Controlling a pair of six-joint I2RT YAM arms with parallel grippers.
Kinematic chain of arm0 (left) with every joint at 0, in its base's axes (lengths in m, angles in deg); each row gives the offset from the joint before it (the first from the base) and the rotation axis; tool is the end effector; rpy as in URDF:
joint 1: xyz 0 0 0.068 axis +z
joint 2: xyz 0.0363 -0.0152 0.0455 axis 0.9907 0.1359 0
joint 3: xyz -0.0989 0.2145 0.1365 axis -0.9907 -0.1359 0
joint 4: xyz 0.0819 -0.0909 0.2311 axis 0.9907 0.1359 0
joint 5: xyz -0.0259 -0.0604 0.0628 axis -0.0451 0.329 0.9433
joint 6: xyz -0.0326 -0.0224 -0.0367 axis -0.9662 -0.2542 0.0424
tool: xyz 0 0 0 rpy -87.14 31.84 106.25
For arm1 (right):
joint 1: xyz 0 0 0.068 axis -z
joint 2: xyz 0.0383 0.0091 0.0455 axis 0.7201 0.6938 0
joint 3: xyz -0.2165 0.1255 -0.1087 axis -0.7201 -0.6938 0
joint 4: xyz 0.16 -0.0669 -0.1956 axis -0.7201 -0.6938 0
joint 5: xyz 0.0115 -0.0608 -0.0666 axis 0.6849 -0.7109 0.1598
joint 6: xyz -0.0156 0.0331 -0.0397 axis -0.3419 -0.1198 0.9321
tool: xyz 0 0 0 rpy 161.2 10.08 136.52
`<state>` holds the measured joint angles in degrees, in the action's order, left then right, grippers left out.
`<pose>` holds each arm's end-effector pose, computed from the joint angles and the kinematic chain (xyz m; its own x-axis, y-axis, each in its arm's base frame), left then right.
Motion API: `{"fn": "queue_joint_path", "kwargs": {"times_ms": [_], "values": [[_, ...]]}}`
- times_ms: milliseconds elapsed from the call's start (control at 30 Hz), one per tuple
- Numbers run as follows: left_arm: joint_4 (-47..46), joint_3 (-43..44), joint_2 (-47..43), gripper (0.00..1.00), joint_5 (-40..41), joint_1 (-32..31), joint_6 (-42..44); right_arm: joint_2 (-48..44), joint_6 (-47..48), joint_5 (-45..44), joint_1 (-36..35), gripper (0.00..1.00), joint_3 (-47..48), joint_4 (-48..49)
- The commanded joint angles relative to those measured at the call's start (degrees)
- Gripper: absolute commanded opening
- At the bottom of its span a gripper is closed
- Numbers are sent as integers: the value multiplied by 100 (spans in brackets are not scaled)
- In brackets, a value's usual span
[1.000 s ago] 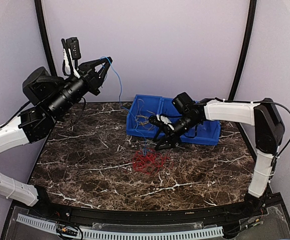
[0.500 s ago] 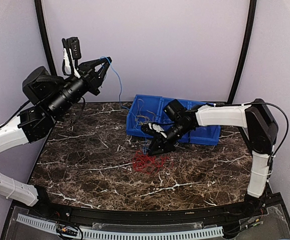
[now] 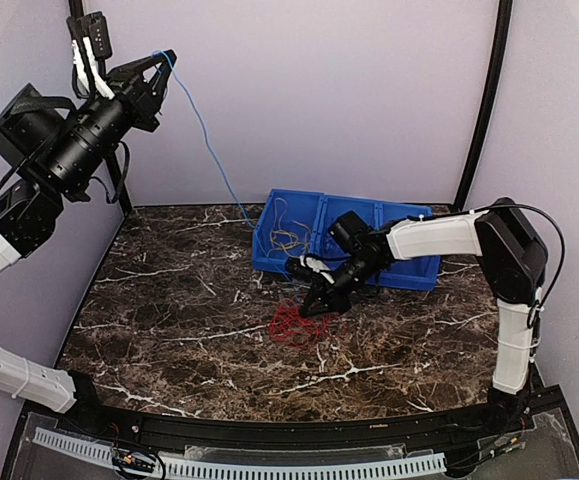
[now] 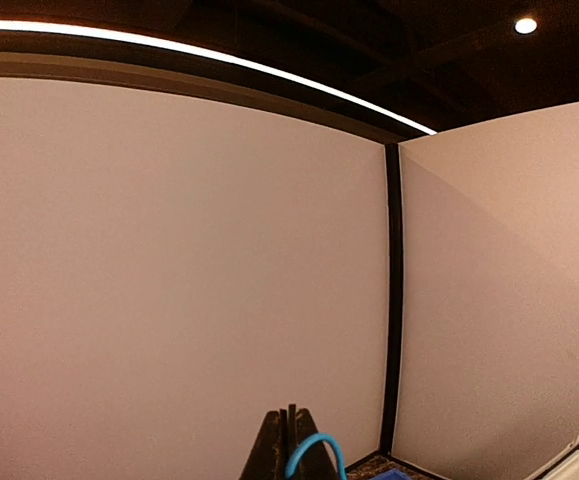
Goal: Untangle the cables
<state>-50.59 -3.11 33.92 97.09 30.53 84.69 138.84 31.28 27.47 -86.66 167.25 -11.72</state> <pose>0.1432 -0.1668 0.5354 0.4148 -0.3258 -0.8496 0.5818 0.8129 -0.0276 0.2911 0.2836 0.1688 -0.1823 -0.6609 -0.7280 -0.9519 -0.0668 0.2990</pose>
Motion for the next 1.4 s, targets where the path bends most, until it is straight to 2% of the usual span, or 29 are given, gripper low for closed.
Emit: {"fn": "queue_joint_path", "kwargs": {"times_ms": [0,267,367,433,533,667,900,1067,1200,1267,1367], "values": [[197,85,-115,0,454,-14,440,-394,-82,141,26,0,185,-55],[82,-57,-181,0,907,-20,690,-1197,-177,783,31,0,1353,-911],[47,-107,-138,0,905,-18,709,-1370,-257,1591,34,0,2025,-1297],[-7,-146,-117,0,916,-19,713,-1460,-384,2006,59,0,2130,-1236],[-5,-168,-70,0,1017,-12,686,-1402,-346,1867,92,0,2180,-1310],[70,-295,-41,0,1110,21,603,-1322,-371,2164,269,0,2385,-1515],[16,-723,-22,0,1042,108,140,-1637,-529,1070,401,0,1982,-950],[107,-789,325,0,883,155,-582,-1474,-1135,384,767,0,1753,-495],[432,-574,955,0,652,197,-1405,-1317,-1495,-246,1107,0,1535,-101],[600,-305,1598,0,439,212,-1711,-1188,-1644,-530,1297,0,1508,32],[805,435,2379,0,112,225,-2083,-843,-1798,-752,1589,0,1587,173]]}}
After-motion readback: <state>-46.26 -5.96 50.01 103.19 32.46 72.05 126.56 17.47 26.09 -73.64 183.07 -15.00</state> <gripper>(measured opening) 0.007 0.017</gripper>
